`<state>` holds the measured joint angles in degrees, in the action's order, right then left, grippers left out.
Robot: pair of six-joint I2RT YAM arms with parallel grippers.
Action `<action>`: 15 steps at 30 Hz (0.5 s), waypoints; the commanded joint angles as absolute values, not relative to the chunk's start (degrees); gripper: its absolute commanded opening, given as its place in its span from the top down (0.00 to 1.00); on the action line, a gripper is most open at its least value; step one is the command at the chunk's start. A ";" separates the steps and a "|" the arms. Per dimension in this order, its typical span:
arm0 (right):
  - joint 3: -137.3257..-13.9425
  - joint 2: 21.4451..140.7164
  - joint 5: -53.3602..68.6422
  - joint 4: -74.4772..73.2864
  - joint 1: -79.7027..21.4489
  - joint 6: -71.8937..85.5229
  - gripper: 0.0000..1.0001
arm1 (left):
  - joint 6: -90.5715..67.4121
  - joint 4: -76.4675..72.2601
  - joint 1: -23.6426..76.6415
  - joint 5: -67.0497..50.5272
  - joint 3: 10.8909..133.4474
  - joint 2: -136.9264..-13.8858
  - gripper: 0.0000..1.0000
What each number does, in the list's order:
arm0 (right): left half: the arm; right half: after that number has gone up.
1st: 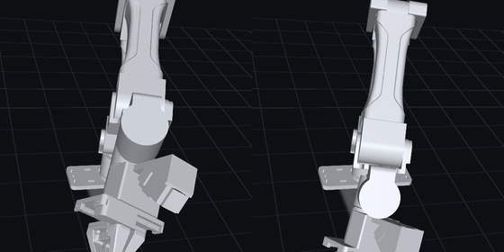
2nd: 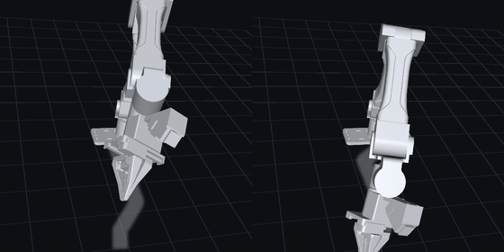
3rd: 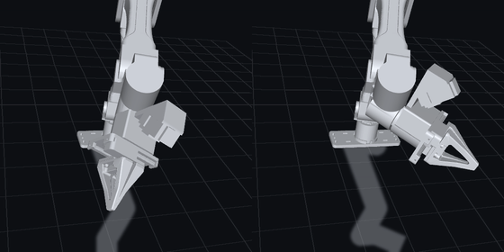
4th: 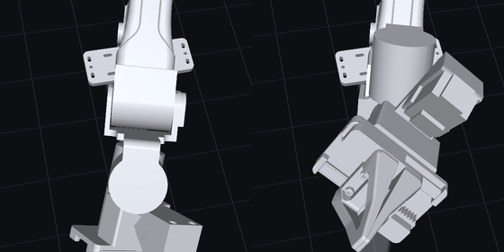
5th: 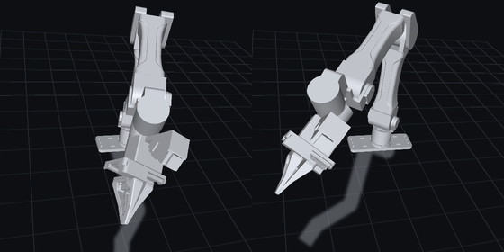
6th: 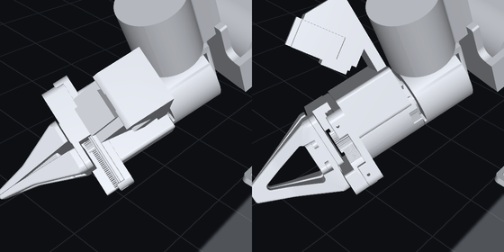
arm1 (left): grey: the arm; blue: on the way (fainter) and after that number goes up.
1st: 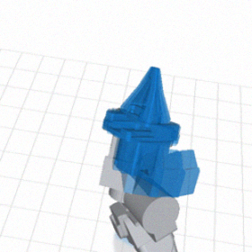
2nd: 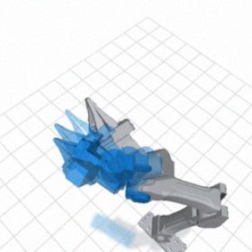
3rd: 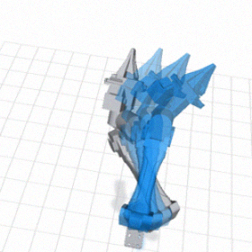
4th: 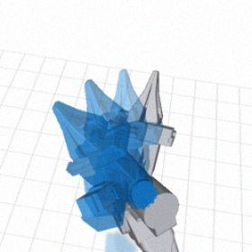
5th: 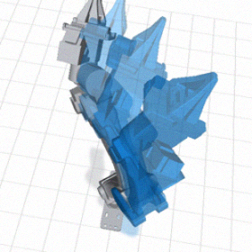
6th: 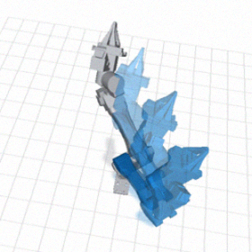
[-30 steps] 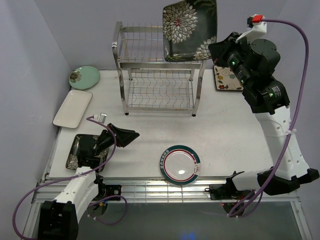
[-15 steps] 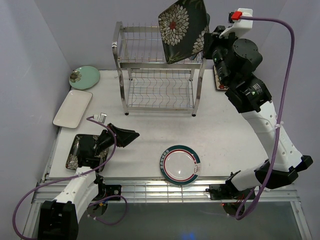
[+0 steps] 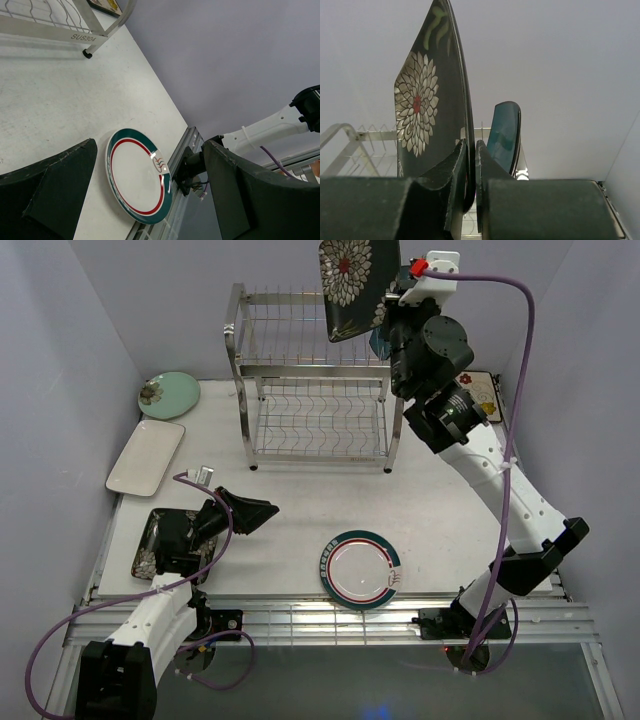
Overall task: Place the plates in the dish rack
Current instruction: Insert the plate into the dish rack.
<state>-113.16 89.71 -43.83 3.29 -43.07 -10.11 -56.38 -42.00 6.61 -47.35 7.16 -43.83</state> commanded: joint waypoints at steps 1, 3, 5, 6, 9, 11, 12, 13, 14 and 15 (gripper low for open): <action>-117.51 88.33 -46.84 23.37 -43.51 -15.19 0.92 | -55.72 -42.01 6.77 -47.02 8.79 -43.95 0.02; -117.33 88.68 -47.37 26.17 -43.51 -16.60 0.92 | -55.72 -42.01 6.85 -46.93 8.70 -44.03 0.02; -117.07 89.03 -47.72 28.12 -43.51 -18.89 0.92 | -55.72 -42.01 6.77 -47.02 8.79 -44.03 0.02; -116.90 89.12 -47.64 30.21 -43.51 -19.68 0.92 | -55.72 -42.01 6.77 -47.02 8.70 -44.03 0.02; -116.54 89.56 -47.64 32.69 -43.59 -22.67 0.92 | -55.72 -42.01 6.86 -47.02 8.88 -43.95 0.02; -116.28 90.09 -47.37 35.24 -43.59 -25.03 0.92 | -55.72 -42.01 6.77 -47.02 8.88 -43.95 0.02; -116.11 90.35 -47.46 36.20 -43.59 -25.92 0.92 | -55.81 -42.01 6.85 -47.02 8.79 -44.03 0.02; -115.84 90.79 -47.37 38.47 -43.59 -26.97 0.92 | -55.81 -42.01 6.86 -47.11 8.88 -44.12 0.02; -115.58 90.96 -47.55 39.63 -43.59 -27.94 0.92 | -55.81 -42.01 6.86 -47.02 8.88 -44.12 0.02; -115.05 91.23 -47.72 40.86 -43.59 -30.21 0.92 | -55.81 -42.01 6.77 -47.02 8.88 -44.21 0.02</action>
<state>-113.14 92.64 -48.84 21.41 -43.27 -25.36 -56.40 -42.00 6.61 -47.35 7.16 -44.18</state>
